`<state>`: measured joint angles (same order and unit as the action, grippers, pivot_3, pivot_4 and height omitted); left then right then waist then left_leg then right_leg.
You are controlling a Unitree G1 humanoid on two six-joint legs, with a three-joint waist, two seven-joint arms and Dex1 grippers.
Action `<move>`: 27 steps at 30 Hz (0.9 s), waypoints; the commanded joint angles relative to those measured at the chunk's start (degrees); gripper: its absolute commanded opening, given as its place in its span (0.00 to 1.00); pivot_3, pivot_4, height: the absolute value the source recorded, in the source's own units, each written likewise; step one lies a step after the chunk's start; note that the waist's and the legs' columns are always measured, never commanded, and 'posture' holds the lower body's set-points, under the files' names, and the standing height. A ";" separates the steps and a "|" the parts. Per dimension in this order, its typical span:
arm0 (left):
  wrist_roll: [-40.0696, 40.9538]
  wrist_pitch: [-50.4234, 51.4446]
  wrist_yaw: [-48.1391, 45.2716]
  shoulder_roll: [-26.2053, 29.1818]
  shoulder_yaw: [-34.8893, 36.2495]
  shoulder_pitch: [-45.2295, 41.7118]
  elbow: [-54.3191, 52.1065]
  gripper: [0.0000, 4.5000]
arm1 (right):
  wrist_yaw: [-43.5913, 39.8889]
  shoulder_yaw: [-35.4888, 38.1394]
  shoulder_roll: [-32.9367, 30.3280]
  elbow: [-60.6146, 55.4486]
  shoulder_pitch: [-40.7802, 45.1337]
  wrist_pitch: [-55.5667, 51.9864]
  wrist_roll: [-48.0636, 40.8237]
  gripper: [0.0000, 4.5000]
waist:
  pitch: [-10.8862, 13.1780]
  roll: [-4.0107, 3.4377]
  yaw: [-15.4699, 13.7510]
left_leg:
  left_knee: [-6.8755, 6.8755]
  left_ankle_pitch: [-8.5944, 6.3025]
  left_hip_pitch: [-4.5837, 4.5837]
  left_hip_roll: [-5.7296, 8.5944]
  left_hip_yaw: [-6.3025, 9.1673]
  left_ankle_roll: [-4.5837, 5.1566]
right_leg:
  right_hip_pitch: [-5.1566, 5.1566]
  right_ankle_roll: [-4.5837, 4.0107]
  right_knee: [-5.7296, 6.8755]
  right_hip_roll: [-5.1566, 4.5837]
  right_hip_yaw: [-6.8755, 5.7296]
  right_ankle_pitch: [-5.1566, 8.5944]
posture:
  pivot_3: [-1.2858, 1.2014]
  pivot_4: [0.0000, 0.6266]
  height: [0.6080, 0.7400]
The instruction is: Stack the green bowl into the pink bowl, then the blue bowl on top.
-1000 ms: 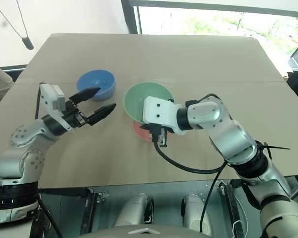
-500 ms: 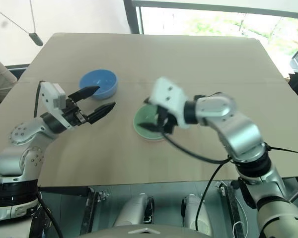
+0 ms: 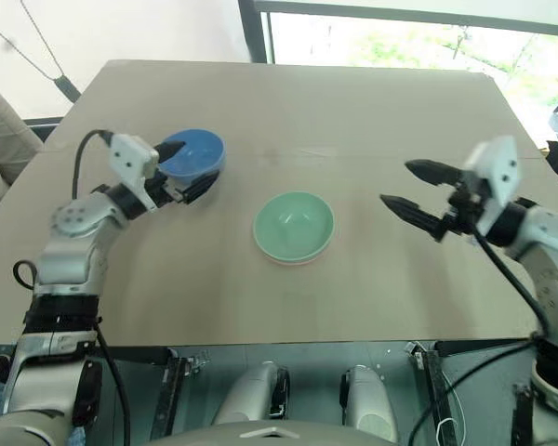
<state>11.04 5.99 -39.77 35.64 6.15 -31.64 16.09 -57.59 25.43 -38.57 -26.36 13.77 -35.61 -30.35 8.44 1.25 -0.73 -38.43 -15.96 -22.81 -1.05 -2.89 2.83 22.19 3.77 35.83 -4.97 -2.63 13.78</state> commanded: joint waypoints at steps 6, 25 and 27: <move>-7.93 -3.08 0.86 -1.23 -5.98 -10.68 14.86 1.00 | -1.33 5.48 -3.71 -0.73 -1.58 7.55 -5.97 0.79 | 0.00 0.04 -0.09 | -0.03 -0.01 0.01 -0.02 0.00 0.01 | -0.01 0.01 0.02 0.00 0.03 0.00 | 0.52 0.24 1.00; -12.91 -1.65 -2.64 -2.08 -9.60 -16.68 24.66 1.00 | -5.02 4.74 -7.65 -4.03 -9.13 9.80 -14.59 0.79 | 0.01 0.07 -0.17 | -0.16 -0.03 -0.07 -0.08 0.04 0.06 | -0.03 0.03 0.02 -0.02 -0.03 0.00 | 0.52 0.24 1.00; -12.75 -1.25 -3.30 -2.12 -9.46 -16.78 24.76 0.95 | -4.80 4.57 -7.84 -3.82 -9.01 9.89 -14.67 0.81 | 0.01 0.07 -0.17 | -0.18 -0.04 -0.07 -0.12 0.04 0.06 | -0.04 0.03 0.02 -0.03 -0.03 0.00 | 0.52 0.24 1.00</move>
<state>-2.00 4.76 -42.54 32.86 -3.87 -46.97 41.17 -62.37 29.06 -45.30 -29.19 4.61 -26.95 -43.79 8.45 1.32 -0.90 -38.61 -16.00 -22.88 -1.17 -2.85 2.90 22.15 3.79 35.85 -5.00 -2.66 13.78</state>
